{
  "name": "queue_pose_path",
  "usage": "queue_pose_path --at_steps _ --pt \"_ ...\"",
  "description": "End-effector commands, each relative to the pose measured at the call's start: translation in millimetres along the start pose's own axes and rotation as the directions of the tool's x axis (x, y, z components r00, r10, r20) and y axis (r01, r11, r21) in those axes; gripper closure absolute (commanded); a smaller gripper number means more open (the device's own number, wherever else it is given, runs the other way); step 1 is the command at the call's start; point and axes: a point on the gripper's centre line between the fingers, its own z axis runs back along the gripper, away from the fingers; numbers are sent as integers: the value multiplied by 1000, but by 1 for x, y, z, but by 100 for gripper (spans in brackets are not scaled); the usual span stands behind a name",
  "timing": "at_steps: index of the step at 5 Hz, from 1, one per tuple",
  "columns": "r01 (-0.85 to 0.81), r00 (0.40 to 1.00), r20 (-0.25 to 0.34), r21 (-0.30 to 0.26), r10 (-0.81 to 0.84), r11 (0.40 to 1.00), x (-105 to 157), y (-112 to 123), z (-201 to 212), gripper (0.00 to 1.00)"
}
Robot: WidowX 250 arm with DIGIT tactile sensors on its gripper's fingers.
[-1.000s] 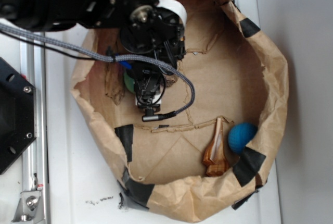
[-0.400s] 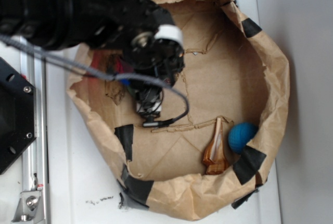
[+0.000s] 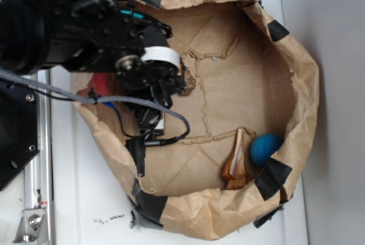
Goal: Grab the green ball.
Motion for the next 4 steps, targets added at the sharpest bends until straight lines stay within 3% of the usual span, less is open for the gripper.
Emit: queue_pose_path --at_steps 1,4 --pt "-24 1000 -18 -19 23 1000 -33 -16 -1 100" --pt "-45 999 23 -44 46 998 -47 -24 19 100"
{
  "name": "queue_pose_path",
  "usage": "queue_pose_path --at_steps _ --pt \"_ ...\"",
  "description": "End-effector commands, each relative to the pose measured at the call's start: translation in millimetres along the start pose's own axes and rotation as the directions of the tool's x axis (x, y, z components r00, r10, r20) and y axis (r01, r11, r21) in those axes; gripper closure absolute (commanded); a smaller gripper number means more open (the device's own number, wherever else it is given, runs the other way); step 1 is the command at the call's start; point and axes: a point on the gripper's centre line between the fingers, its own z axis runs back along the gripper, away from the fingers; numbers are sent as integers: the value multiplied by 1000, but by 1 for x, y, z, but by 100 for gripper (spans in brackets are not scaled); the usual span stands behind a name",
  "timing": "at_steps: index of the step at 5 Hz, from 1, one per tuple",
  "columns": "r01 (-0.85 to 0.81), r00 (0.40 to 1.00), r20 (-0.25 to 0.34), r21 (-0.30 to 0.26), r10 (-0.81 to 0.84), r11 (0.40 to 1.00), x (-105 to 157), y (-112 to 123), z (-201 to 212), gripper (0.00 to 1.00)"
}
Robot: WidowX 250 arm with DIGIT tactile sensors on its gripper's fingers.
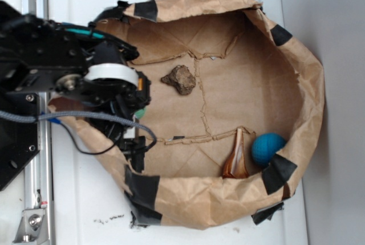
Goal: Grab the green ball.
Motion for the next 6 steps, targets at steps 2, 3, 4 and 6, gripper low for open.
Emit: queue_pose_path --at_steps 2,3,4,6 --pt "-162 985 45 -45 164 986 87 44 100 100" --pt "-164 985 38 -49 166 985 112 49 137 100" --pt "-147 988 48 -43 149 988 115 44 151 100" --pt "-71 997 44 -18 71 997 109 19 163 100"
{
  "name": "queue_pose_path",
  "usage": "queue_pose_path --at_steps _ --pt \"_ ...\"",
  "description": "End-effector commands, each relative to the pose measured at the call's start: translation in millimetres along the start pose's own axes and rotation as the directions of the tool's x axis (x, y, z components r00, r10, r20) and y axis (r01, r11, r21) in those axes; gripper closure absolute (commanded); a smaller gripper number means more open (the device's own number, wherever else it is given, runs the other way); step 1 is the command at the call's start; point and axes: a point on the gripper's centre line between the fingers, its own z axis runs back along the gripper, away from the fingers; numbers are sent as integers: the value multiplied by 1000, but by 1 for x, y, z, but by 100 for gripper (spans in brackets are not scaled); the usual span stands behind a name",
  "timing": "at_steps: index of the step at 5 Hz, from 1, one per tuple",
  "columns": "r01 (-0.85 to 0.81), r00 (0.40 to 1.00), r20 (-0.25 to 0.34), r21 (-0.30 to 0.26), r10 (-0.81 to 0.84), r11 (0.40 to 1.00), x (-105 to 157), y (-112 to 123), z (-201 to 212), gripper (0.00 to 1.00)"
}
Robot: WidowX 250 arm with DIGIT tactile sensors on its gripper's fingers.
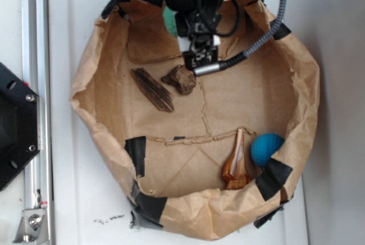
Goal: Grab the green ball.
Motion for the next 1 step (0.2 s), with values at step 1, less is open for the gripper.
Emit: queue_pose_path --at_steps 1 --pt "68 995 73 35 -70 997 -1 -23 22 100"
